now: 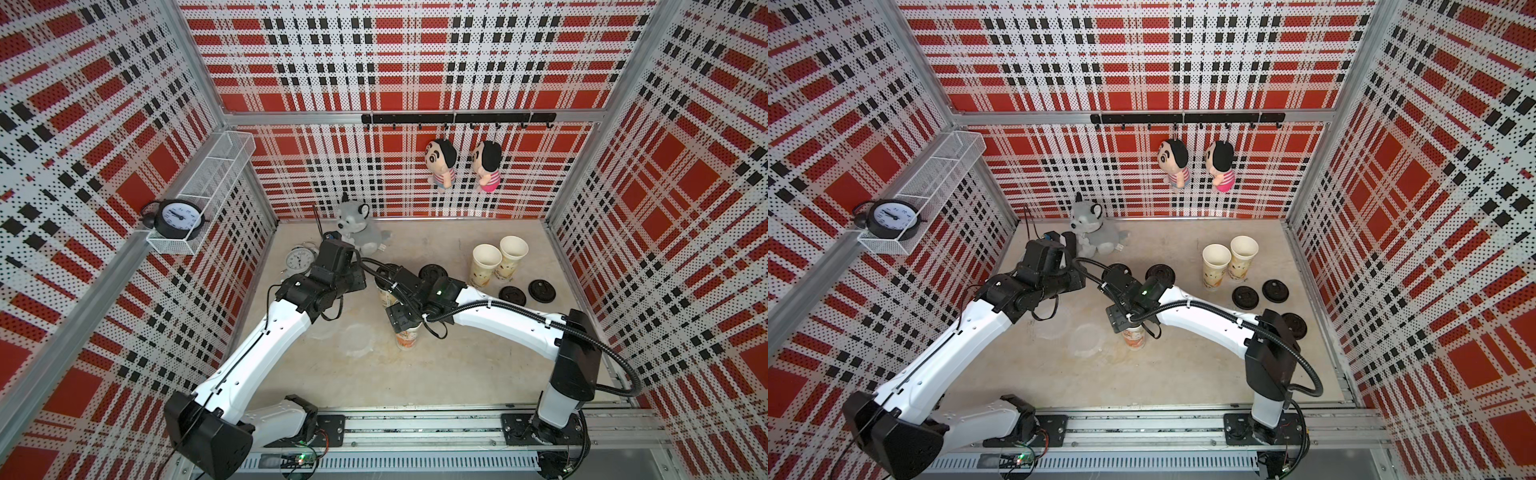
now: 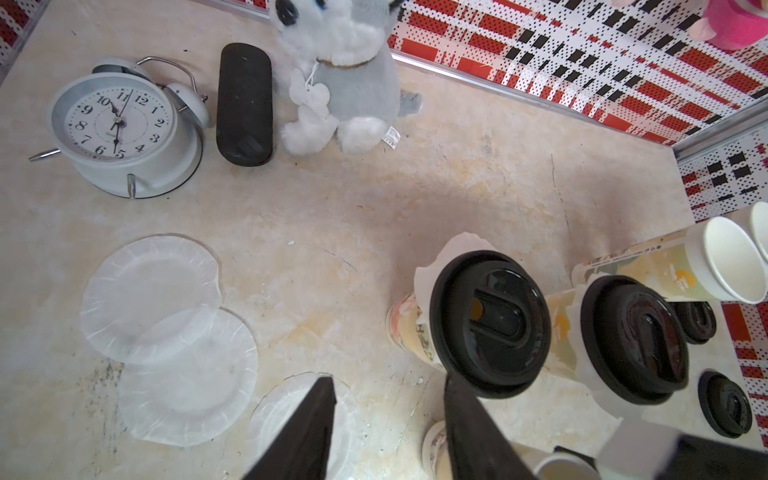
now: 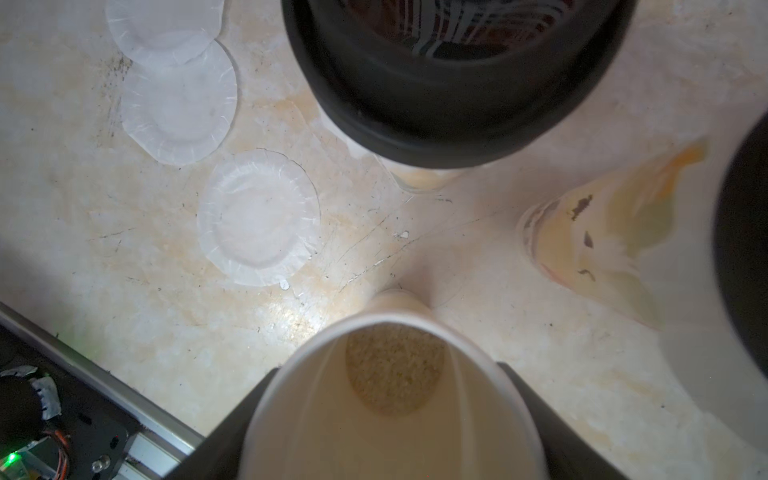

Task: Put the leak-proof paper on the milk tea cups
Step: Place the cup at the center of the board.

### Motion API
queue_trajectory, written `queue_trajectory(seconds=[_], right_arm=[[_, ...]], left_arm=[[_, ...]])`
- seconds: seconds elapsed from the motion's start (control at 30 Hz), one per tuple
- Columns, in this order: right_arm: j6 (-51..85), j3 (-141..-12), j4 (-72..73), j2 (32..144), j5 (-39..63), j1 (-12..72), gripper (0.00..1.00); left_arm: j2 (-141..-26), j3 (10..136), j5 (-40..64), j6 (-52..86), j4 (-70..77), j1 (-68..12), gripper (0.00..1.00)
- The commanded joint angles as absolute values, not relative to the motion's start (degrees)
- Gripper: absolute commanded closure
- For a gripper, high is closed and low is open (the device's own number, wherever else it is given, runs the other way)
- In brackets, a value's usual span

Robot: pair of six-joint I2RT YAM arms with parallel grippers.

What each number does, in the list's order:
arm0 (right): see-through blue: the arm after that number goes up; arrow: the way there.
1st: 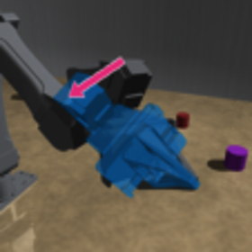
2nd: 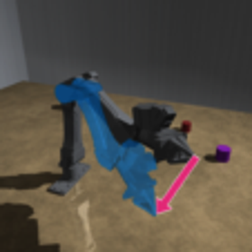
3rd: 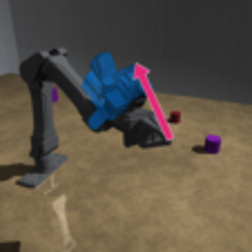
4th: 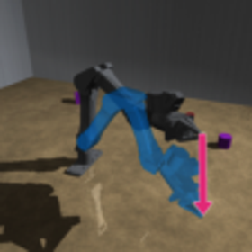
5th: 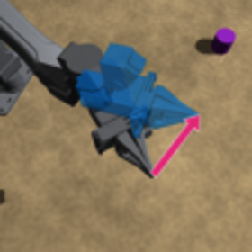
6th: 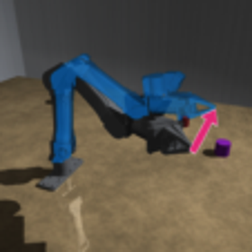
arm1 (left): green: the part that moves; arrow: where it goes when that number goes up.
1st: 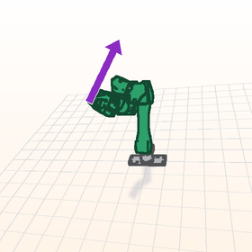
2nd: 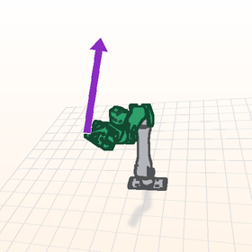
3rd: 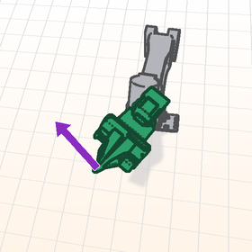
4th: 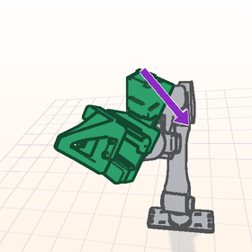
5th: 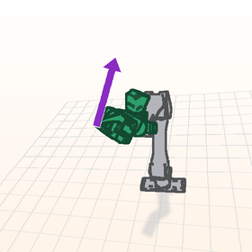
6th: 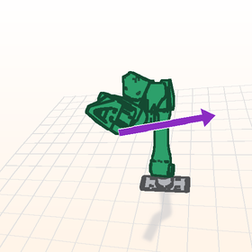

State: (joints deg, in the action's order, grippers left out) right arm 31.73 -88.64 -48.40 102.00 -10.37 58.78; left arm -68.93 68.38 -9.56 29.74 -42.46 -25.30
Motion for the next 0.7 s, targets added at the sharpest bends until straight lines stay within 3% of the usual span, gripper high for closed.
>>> queue_trajectory(seconds=[0.0, 0.47, 0.67], right_arm=[[33.6, -91.8, -45.5, 102.6, -11.4, 59.7, 0.23], [33.4, -93.8, -45.4, 105.6, -13.2, 59.9, 0.23], [33.6, -93.9, -45.6, 106.6, -13.0, 60.3, 0.17]], left_arm=[[-67.6, 67.9, -8.4, 28.5, -41.5, -24.2, 0.52], [-68.3, 66.5, -7.2, 28.0, -40.6, -22.9, 0.52], [-68.3, 66.0, -7.0, 27.9, -40.4, -22.8, 0.52]])
